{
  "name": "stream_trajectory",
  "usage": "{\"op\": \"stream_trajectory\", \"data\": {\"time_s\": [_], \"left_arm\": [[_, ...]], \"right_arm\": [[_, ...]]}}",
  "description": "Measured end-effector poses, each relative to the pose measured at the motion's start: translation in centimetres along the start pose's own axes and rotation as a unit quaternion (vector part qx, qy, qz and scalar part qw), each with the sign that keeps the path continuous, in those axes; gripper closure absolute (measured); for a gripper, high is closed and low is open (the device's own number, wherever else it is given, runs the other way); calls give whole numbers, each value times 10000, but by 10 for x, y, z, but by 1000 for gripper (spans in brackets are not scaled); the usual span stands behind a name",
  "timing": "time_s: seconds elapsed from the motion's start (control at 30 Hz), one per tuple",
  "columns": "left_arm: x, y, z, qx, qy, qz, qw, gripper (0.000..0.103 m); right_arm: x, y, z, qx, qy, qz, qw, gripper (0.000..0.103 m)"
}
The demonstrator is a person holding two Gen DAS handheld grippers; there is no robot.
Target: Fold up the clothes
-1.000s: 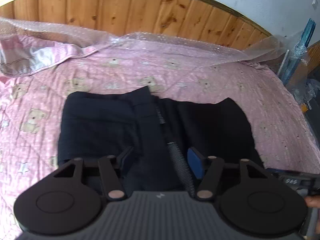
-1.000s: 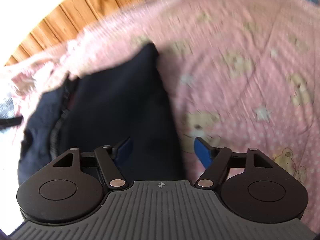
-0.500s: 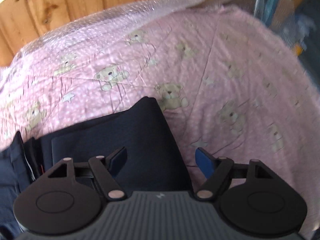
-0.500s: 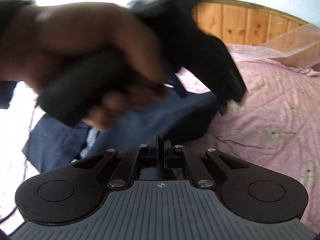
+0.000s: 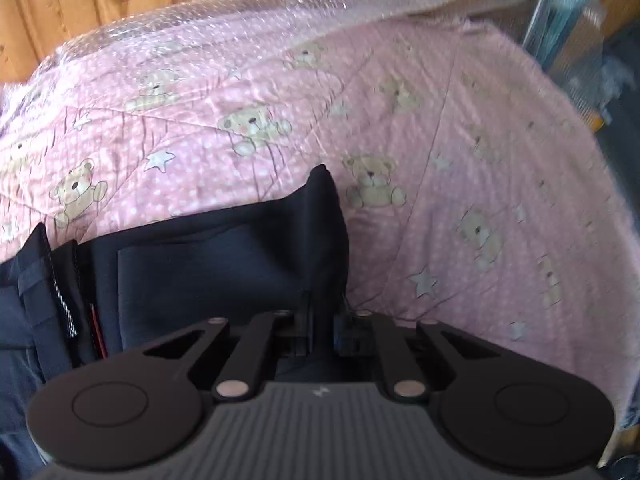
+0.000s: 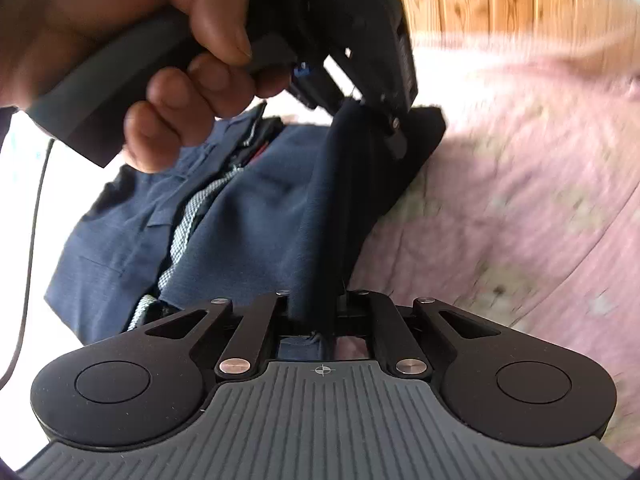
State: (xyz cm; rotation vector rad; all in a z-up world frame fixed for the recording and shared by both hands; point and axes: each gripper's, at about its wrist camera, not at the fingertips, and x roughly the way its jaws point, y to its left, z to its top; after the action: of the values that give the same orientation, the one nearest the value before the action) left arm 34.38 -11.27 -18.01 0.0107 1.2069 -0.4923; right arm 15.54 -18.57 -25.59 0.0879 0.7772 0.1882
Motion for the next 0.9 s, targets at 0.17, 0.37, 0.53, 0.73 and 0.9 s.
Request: {"op": "stream_trajectory", "data": {"time_s": [0.17, 0.37, 0.53, 0.73, 0.9], "left_arm": [[-84, 95, -17, -893, -695, -862, 9898, 95], [-135, 279, -85, -2251, -1011, -1261, 9608, 97], [-99, 342, -128, -2486, -942, -1407, 9537, 97], [-110, 340, -119, -2229, -1561, -1806, 9452, 98], [-87, 345, -120, -2038, -1135, -1096, 9662, 93]], "right_arm": [[-45, 70, 52, -726, -424, -274, 9961, 100], [-13, 204, 92, -1921, -324, 208, 9806, 101], [81, 274, 56, -2513, 740, 174, 9649, 101], [85, 306, 63, -2659, 822, -62, 9605, 101], [92, 305, 61, -2187, 1033, -41, 9703, 98]]}}
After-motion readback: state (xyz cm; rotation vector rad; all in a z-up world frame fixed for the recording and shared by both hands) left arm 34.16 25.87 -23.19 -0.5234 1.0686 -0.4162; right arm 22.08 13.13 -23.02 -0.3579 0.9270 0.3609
